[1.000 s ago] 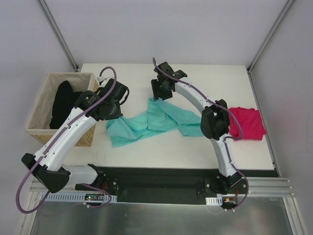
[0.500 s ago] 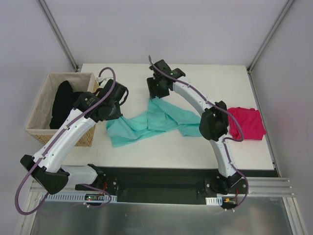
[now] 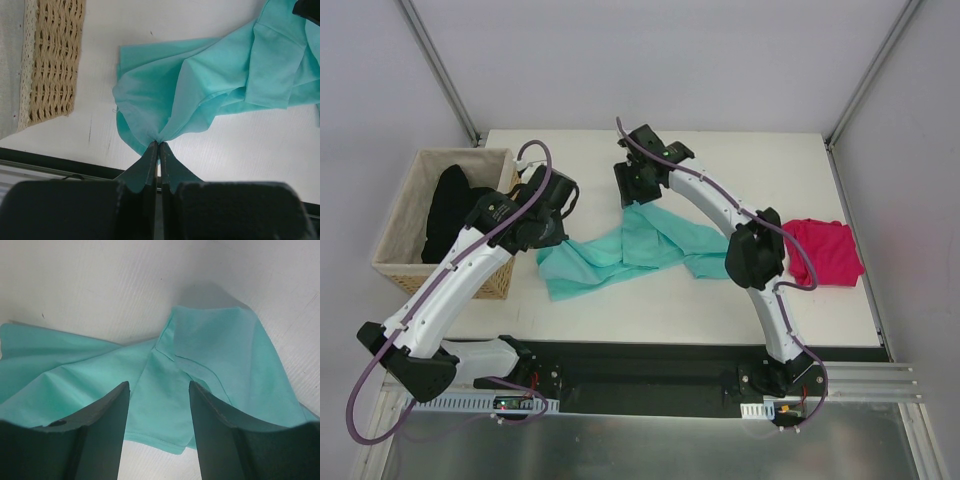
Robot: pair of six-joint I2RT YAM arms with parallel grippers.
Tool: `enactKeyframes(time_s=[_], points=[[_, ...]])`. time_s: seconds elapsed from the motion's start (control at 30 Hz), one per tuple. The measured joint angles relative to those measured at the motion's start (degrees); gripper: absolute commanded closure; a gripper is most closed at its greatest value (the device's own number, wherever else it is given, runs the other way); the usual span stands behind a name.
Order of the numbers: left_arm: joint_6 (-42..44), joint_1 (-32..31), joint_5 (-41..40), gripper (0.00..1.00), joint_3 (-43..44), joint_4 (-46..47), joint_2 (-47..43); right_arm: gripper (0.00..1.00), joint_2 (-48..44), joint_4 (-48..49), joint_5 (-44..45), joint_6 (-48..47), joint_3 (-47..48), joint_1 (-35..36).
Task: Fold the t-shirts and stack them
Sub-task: Flatten out the tshirt
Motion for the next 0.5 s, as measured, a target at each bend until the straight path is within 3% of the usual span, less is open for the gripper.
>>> enactKeyframes(time_s=[0.2,0.5], points=[[-0.04,0.0,-0.02,1.0,-0.02,0.04,-0.02,0.48,-0.42,0.94,-0.13,0.33,-2.14,1.46],[0.11,0.0,0.0,1.0,-0.02,0.24,0.9,0.51,-4.42,3.52,-0.33,3.1,-17.09,6.1]])
